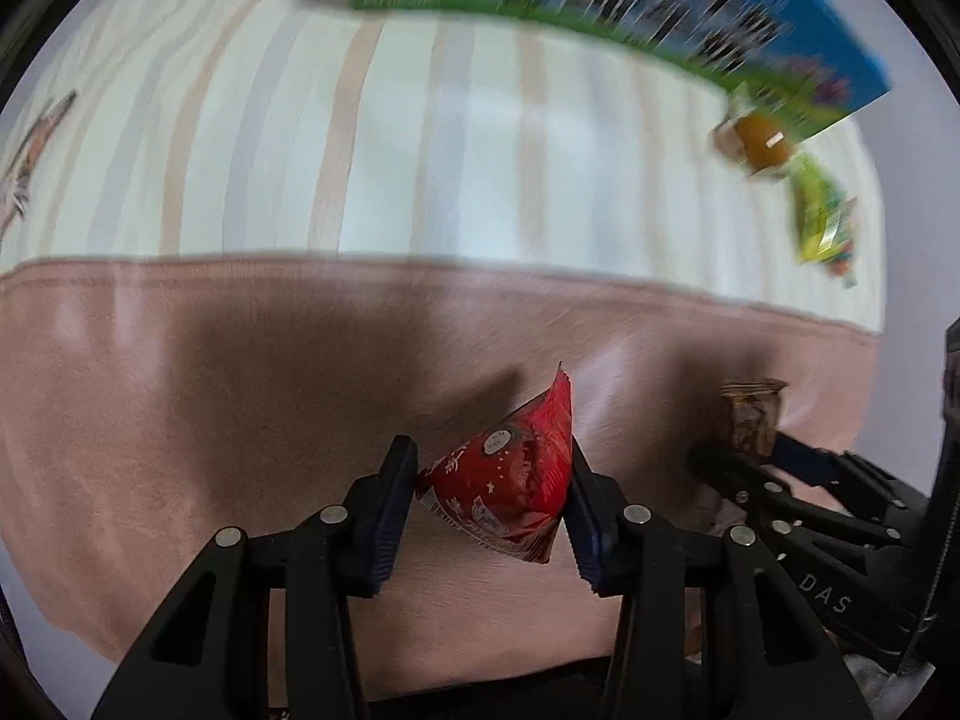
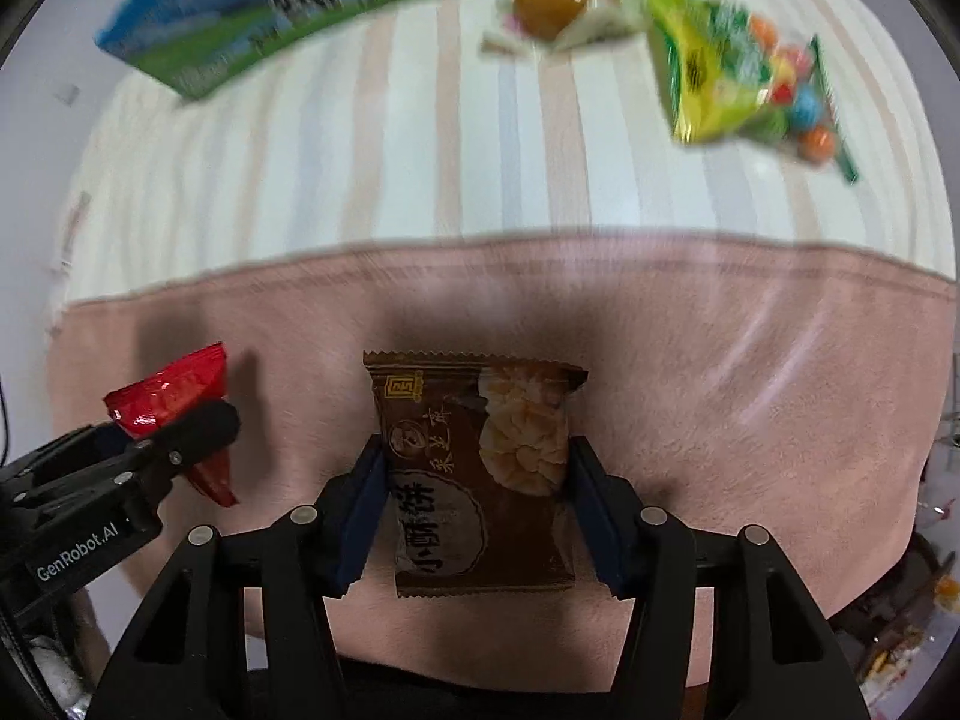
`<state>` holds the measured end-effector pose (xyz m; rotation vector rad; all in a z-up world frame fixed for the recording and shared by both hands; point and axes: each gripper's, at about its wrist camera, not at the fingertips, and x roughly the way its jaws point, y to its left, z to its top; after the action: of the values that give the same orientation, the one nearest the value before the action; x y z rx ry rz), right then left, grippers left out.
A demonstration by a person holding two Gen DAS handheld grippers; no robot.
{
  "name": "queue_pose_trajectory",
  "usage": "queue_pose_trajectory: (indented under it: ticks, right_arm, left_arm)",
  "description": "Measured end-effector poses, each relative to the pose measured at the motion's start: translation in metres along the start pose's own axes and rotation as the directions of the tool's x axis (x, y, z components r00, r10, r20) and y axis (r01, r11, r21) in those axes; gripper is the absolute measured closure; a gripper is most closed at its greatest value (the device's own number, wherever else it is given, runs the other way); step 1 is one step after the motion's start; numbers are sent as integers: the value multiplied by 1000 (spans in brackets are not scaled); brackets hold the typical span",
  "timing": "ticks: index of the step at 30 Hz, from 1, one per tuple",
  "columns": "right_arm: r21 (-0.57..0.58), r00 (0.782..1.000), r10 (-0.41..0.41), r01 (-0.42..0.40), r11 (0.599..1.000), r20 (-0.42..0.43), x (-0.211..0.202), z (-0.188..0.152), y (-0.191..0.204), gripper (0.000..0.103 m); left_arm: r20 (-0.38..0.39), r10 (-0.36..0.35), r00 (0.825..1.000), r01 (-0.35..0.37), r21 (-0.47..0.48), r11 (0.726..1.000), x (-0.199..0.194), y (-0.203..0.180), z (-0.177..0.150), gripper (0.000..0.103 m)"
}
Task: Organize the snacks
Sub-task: 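Carry both packets into the box and open both tools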
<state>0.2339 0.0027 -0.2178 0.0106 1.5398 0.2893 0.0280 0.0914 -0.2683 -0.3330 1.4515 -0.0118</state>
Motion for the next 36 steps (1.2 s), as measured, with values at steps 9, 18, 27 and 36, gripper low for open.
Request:
queue_pose_trajectory:
  ticks: [9,18,27,36]
  right_arm:
    - [-49,971,135,-128,991,198,-125,75,0,42]
    - [-93,949,109,-85,992,297,-183,213,10,42]
    - [-86,979,36,-19,996,199,-124,327,16,42]
    - [-70,992,10,-2,998,123,-71,368,14,42]
  left_arm:
    - [197,-159,967,147,72,986,-118,-47,84,59]
    - [216,-148,965,133,82,988,-142,-78,236,59]
    - [70,-82,994,83,-5,997,-82,-57,356,59]
    - [-22,-81,996,80,-40,996,-43,-43,385,58]
